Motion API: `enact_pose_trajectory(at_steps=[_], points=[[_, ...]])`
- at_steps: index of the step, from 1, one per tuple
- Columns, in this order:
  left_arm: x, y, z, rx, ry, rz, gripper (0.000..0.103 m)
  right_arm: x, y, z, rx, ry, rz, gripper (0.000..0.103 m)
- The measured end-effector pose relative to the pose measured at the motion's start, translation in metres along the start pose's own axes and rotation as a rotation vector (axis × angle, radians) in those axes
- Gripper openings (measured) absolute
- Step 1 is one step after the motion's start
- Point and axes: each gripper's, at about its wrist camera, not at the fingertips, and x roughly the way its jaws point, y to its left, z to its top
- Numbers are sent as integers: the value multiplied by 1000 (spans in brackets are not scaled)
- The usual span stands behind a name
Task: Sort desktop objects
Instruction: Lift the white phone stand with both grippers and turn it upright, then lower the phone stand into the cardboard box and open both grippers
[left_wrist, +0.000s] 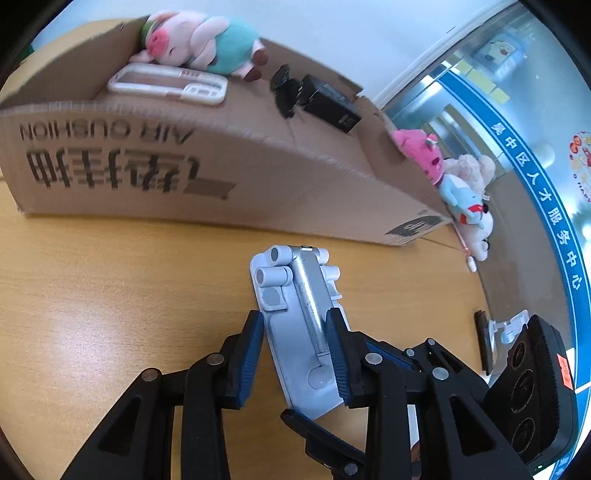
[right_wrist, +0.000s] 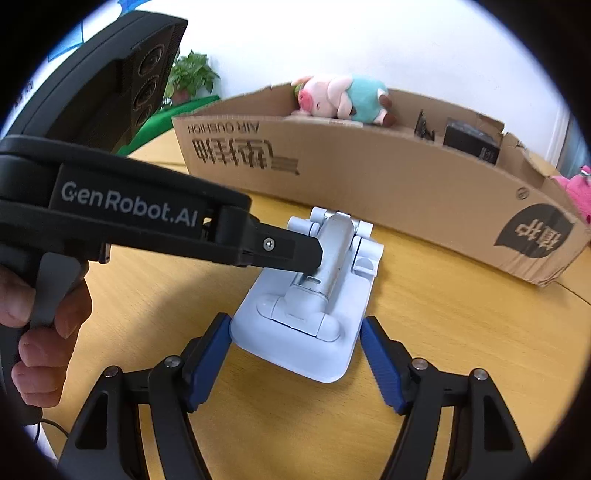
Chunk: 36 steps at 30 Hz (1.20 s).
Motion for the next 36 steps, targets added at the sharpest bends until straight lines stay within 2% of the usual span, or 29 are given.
enact_pose_trajectory(at_steps=[5, 9, 14, 19, 23, 27, 31, 36], points=[[-27, -33, 11, 61, -74, -9, 32, -32, -2, 15, -8, -85, -31, 71], [-46, -63, 34, 116, -129, -17, 32, -56, -9, 34, -24, -152, -66, 71], [-58, -96, 76, 186, -187, -39, 32, -76, -28, 72, -46, -218, -120, 71], [-49, -118, 133, 231, -194, -50, 32, -76, -60, 115, -38, -230, -148, 71], [-29, -125, 183, 240, -179, -56, 32, -60, -99, 154, -19, -205, -141, 71], [8, -117, 229, 210, -130, -69, 32, -34, -132, 181, 7, -143, -139, 71], [62, -102, 264, 160, -44, -60, 32, 6, -164, 194, 50, -51, -126, 71], [135, -75, 284, 80, 93, -67, 32, 61, -206, 190, 114, 94, -88, 71]])
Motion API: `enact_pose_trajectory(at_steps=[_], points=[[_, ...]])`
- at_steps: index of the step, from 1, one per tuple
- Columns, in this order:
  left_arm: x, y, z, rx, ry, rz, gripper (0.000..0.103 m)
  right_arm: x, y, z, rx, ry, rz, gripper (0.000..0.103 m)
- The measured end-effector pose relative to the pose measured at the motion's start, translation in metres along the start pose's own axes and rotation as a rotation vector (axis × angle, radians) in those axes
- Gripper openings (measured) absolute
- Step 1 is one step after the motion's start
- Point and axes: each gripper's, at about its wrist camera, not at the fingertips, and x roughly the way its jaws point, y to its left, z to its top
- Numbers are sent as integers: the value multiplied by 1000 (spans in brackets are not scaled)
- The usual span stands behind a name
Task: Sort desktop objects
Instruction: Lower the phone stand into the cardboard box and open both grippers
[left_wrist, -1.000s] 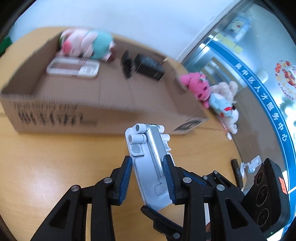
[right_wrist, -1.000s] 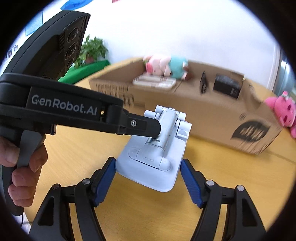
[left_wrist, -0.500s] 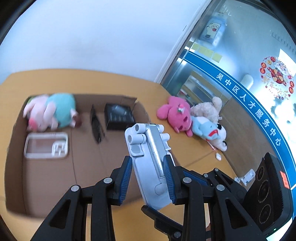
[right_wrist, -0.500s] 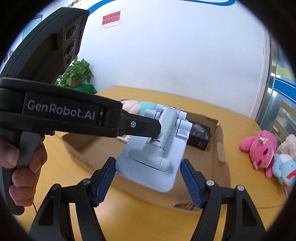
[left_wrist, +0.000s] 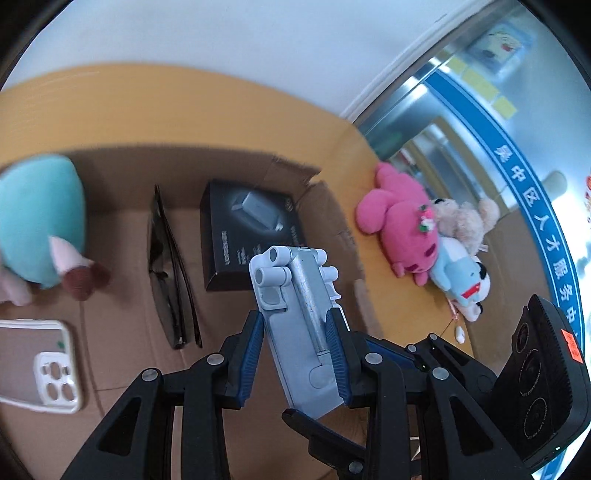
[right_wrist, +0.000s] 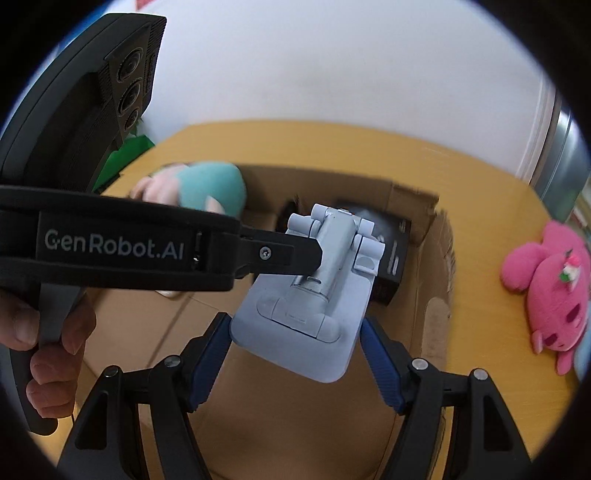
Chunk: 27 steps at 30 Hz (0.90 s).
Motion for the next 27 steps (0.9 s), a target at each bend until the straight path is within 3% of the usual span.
enact_pose_trajectory(at_steps=[3, 8, 13, 14, 18, 23, 24, 26, 27], points=[[26, 9, 0, -32, 48, -24, 32, 25, -15, -3, 49, 104, 16, 71], [48, 6, -3, -39, 110, 11, 30, 50, -22, -4, 69, 248, 22, 71], [56, 7, -14, -65, 139, 12, 30, 53, -18, -14, 75, 298, 24, 71], [59, 7, -16, -65, 151, 16, 28, 52, -17, -14, 71, 299, 29, 59], [65, 5, -23, -83, 185, 28, 29, 49, -14, -12, 70, 329, 10, 58], [36, -2, -27, -41, 121, 70, 35, 25, -17, -24, 97, 284, -8, 58], [24, -4, -29, -18, 96, 91, 40, 16, -11, -27, 93, 263, -11, 58], [-7, -16, -36, 65, 9, 181, 51, 0, -17, -37, 73, 197, -69, 73], [-27, -26, -44, 138, -58, 239, 61, -13, -12, -40, 66, 145, -89, 75]])
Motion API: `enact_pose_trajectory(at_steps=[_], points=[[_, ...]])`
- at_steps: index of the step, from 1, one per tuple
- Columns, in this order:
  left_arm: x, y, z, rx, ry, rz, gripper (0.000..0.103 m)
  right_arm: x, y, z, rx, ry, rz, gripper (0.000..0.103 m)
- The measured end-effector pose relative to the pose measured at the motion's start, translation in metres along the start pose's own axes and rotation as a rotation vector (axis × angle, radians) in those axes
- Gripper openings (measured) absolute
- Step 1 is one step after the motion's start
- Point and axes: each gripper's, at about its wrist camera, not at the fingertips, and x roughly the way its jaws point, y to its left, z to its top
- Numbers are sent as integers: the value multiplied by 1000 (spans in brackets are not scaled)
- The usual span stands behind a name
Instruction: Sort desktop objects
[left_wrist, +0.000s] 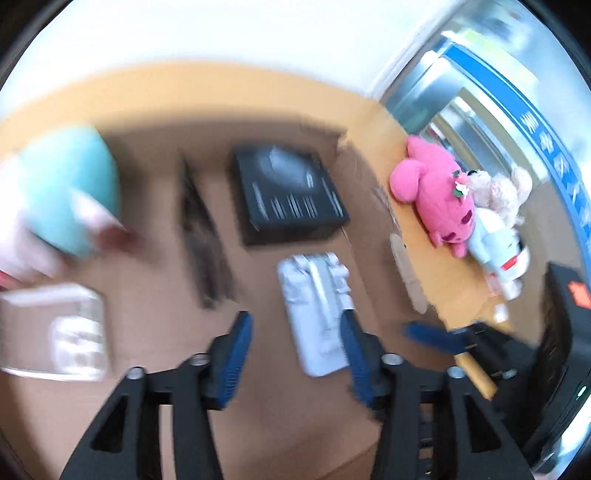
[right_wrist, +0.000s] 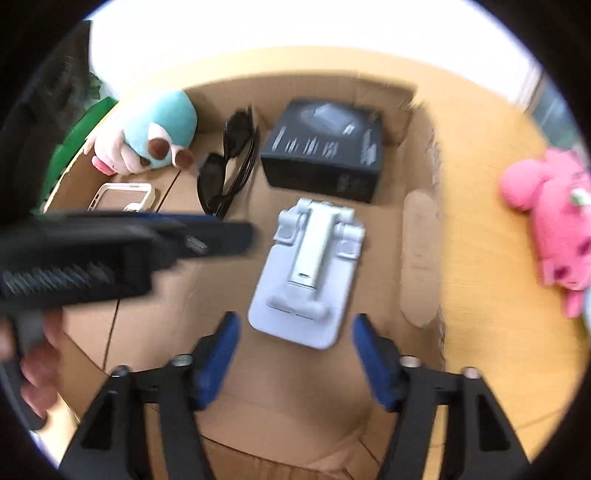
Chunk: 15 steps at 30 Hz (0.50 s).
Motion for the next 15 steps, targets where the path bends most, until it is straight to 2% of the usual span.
enact_pose_trajectory(at_steps=[3, 4, 6, 7, 8, 11, 13, 15], points=[[-58, -6, -24, 100, -175, 118, 78, -37, 3, -19, 18, -164, 12, 80], [-73, -6, -32, 106, -218, 154, 80, -48, 7, -24, 19, -209, 13, 81], [-104, -1, -52, 108, -317, 227, 94, -66, 18, -35, 24, -306, 20, 83], [-121, 3, -65, 100, -373, 261, 97, -72, 26, -44, 24, -350, 17, 84], [-134, 8, -76, 89, -423, 287, 103, -65, 34, -37, 19, -372, 12, 85], [-161, 25, -113, 64, -540, 348, 102, -55, 47, -44, -4, -400, 7, 85], [-167, 40, -133, 50, -567, 390, 102, -47, 53, -56, -4, -389, 28, 85], [-166, 57, -150, 26, -560, 424, 102, -42, 60, -70, 9, -368, 42, 85]])
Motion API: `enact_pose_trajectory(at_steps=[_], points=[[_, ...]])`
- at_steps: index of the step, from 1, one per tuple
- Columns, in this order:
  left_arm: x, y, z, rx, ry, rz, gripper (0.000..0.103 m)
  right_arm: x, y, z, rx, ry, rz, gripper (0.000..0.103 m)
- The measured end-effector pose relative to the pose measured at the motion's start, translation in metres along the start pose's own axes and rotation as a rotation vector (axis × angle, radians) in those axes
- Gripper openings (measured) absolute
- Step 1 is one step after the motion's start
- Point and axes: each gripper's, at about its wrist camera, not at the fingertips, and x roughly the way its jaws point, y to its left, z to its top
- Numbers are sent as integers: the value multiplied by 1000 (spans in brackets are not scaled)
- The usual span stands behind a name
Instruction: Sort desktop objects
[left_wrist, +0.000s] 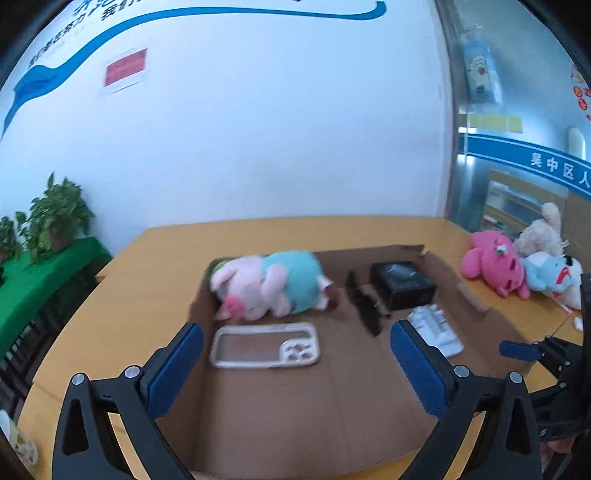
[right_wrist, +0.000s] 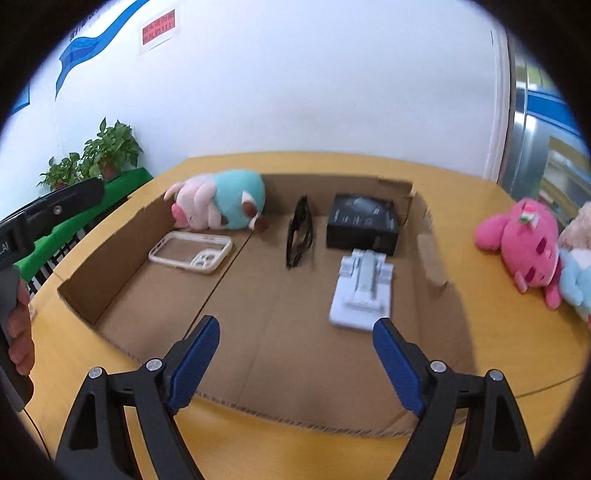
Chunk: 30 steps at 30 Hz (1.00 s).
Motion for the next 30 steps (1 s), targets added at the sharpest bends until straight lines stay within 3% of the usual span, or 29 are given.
enact_pose_trajectory(at_steps=[7, 10, 19, 22, 30], points=[[14, 23, -51, -20, 51, 65, 102, 8, 10, -26, 26, -22, -8, 85], [14, 25, -63, -26, 53, 59, 102, 7, 13, -29, 29, -30, -13, 85], [30, 23, -81, 9, 43, 77, 102, -4, 38, -41, 41, -80, -61, 85], [30, 21, -85, 33, 1, 91, 103, -6, 39, -43, 34, -120, -60, 86], [35, 25, -81, 22, 3, 85, 103, -7, 39, -48, 13, -233, -83, 92]])
